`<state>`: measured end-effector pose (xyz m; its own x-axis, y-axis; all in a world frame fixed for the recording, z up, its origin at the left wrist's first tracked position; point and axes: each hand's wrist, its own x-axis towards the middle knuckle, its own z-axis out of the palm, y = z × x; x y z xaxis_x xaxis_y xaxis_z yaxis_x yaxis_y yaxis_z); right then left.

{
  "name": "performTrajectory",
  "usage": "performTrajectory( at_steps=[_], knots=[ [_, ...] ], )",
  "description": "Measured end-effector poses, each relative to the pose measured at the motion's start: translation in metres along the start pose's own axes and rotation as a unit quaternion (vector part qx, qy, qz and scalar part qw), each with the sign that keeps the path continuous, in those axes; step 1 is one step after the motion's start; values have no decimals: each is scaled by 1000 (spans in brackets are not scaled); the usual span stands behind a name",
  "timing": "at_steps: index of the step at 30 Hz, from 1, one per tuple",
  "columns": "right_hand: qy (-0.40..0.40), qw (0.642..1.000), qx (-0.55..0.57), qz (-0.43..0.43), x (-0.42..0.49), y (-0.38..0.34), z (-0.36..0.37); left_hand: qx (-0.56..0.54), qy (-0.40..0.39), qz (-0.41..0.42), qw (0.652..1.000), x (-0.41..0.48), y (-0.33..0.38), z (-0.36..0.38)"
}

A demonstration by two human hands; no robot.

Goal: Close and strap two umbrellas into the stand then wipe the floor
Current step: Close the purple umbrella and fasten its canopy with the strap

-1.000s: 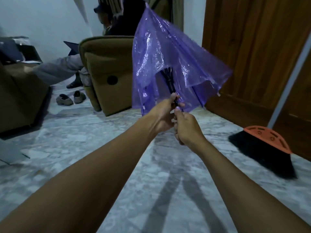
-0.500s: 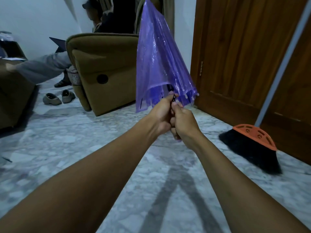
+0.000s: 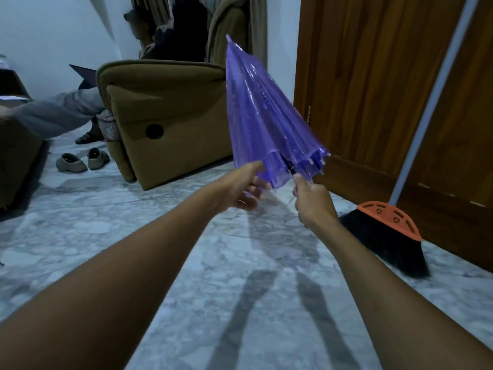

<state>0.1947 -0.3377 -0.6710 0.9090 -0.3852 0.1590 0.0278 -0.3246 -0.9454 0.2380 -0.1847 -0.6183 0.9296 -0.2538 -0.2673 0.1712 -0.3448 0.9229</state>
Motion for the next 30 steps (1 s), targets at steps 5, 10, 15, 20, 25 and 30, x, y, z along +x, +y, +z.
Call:
performTrajectory(
  at_steps=[5, 10, 15, 20, 25, 30],
  knots=[
    [-18, 996, -70, -43, 0, 5, -24, -170, 233, 28, 957, 11, -5, -33],
    [-62, 972, -183, -133, -7, -1, -47, -318, 71, -17, 945, 7, 1, -28],
    [-23, 930, -316, -188, -8, -14, -63, -432, 58, 8, 900, 11, 14, -29],
    [77, 914, -333, -217, -6, -15, -70, -456, 73, 32, 886, 17, 18, -27],
    [339, 868, -283, -227, -25, -30, -52, -495, 84, 43, 864, 17, 21, -13],
    [41, 984, -166, -51, -58, -42, -7, -509, 100, 57, 853, 13, 27, 11]
  ],
)
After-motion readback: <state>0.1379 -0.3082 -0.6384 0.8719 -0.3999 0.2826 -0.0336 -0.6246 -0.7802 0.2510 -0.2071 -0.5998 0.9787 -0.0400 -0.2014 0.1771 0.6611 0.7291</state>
